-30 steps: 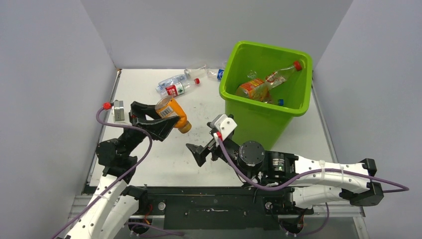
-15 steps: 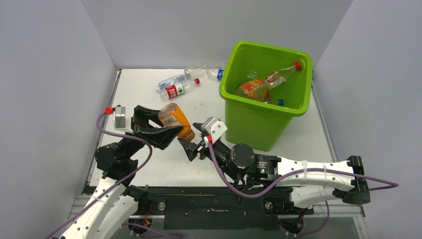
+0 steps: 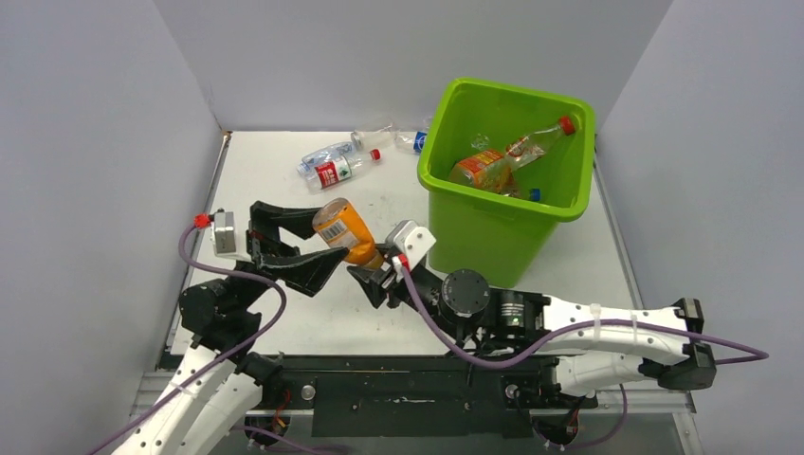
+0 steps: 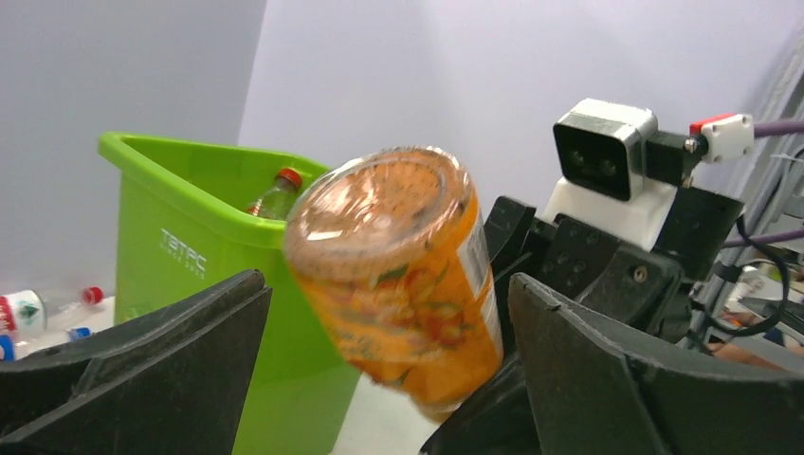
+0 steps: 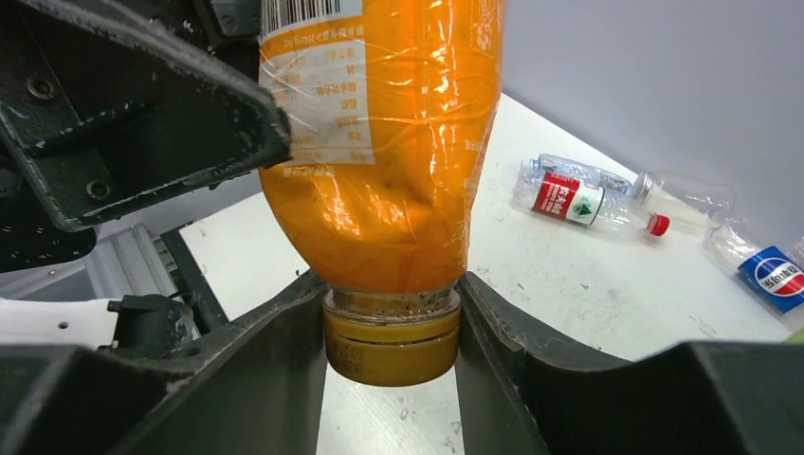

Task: Put the plastic bottles in the bin
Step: Pick up the plastic bottle at the center of the board, then place the plastic bottle in the trash bin.

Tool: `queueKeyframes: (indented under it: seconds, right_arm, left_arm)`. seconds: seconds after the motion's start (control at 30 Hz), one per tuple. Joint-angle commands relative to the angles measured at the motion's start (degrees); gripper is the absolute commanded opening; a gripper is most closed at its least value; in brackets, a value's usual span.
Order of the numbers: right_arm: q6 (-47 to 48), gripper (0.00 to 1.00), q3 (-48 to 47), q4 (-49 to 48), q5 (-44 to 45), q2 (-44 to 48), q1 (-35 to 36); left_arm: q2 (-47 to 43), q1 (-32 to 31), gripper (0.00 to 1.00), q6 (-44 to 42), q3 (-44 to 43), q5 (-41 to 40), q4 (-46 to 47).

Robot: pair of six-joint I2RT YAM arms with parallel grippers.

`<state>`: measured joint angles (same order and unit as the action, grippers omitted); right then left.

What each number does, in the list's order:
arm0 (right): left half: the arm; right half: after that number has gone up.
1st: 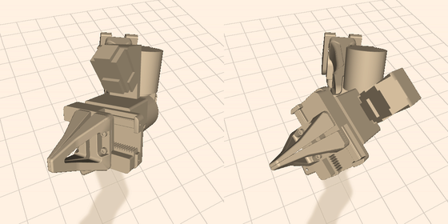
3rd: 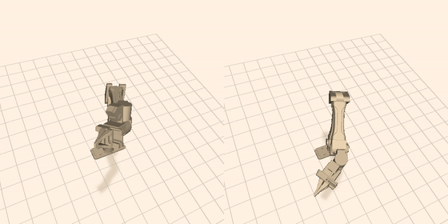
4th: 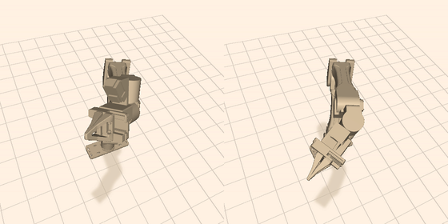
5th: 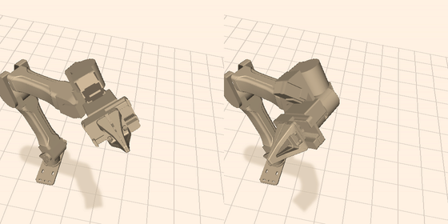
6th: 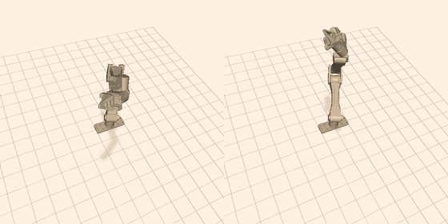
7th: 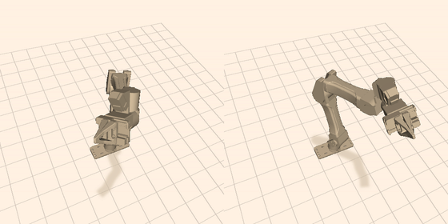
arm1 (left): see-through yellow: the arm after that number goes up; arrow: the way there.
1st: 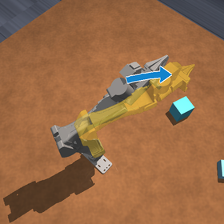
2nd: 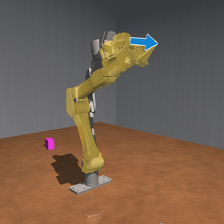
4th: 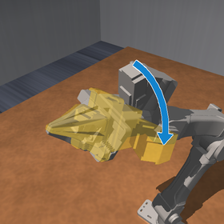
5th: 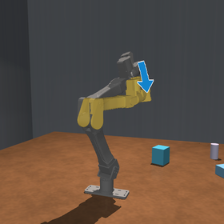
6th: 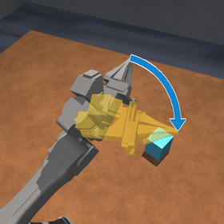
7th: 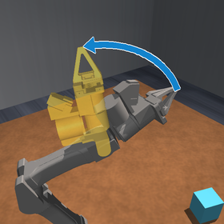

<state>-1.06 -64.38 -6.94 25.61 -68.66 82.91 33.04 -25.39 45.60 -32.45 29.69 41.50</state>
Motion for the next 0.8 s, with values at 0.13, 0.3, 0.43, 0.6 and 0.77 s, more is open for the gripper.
queueKeyframes:
  seconds: [0.13, 0.3, 0.43, 0.6, 0.77]
  right_arm:
    - [-11.92, 0.05, -24.71, 41.99, 0.84, 5.46, -0.38]
    - [-18.49, 0.05, -39.22, 63.9, -2.06, 0.47, -0.32]
    - [-20.94, 0.05, -41.6, 72.01, -4.52, -2.37, -0.3]
    - [-22.63, 0.05, -42.25, 74.06, -7.73, -5.86, -0.35]
    - [-22.72, 0.05, -46.58, 73.93, -11.05, -10.07, -0.39]
  left_arm:
    - [-8.39, -4.49, 0.96, -32.9, -4.11, -8.42, -18.6]
    - [-8.97, -10.88, 0.96, -60.58, -11.3, -5.5, -37.39]
    - [-8.11, -12.98, 0.96, -76.3, -18.37, -5.6, -48.9]
    - [-6.77, -14.0, 0.96, -89.15, -22.26, -2.51, -54.03]
    - [-4.04, -16.69, 0.96, -95.45, -24.53, -2.11, -60.28]
